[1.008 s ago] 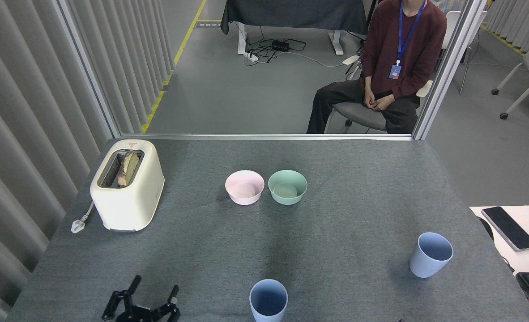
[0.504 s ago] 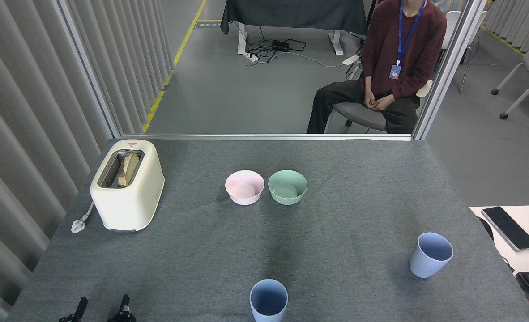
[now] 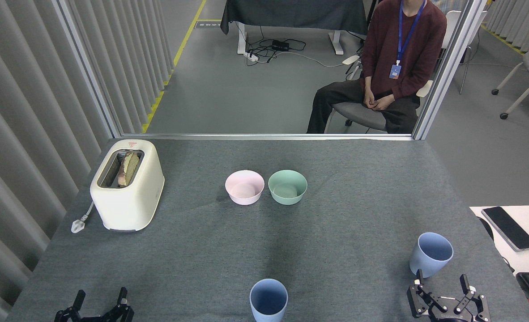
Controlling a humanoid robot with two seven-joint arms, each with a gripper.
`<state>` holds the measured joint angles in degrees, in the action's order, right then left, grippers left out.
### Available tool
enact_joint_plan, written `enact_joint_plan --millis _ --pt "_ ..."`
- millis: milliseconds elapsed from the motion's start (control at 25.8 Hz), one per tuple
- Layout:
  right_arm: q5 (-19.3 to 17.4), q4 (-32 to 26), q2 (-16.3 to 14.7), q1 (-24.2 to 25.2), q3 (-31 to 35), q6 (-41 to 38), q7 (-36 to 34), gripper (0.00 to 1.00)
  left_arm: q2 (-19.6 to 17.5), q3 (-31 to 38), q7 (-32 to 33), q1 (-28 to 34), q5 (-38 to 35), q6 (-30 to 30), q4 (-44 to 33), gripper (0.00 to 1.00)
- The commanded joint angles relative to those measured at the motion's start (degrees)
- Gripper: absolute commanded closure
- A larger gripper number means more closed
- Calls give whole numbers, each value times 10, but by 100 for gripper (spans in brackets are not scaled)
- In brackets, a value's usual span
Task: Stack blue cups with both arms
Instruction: 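Reach the right gripper to the other blue cup and grasp it, then lift the blue cup with the right gripper toward the placed cup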
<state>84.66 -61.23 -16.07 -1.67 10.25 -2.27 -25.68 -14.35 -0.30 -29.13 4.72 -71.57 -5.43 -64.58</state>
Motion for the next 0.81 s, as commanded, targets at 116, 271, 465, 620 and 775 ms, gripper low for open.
enact_joint_plan --millis 116,271,465,620,775 --pt "1 48 -1 -42 -9 -1 -5 0 -2 2 -1 -1 0 -1 2 1" --pt "-1 57 -9 -49 -8 -3 -5 0 -2 2 -2 -1 -2 -1 3 1" --pt "0 116 -12 -98 -9 -4 -6 0 -3 2 -2 -5 -3 -1 4 1" --pt "1 146 -12 -130 -9 -3 -7 0 -3 2 -2 -6 -2 -1 4 1" --pt "2 139 -10 -127 -15 -5 -7 49 -3 3 -7 -7 -3 -1 4 1"
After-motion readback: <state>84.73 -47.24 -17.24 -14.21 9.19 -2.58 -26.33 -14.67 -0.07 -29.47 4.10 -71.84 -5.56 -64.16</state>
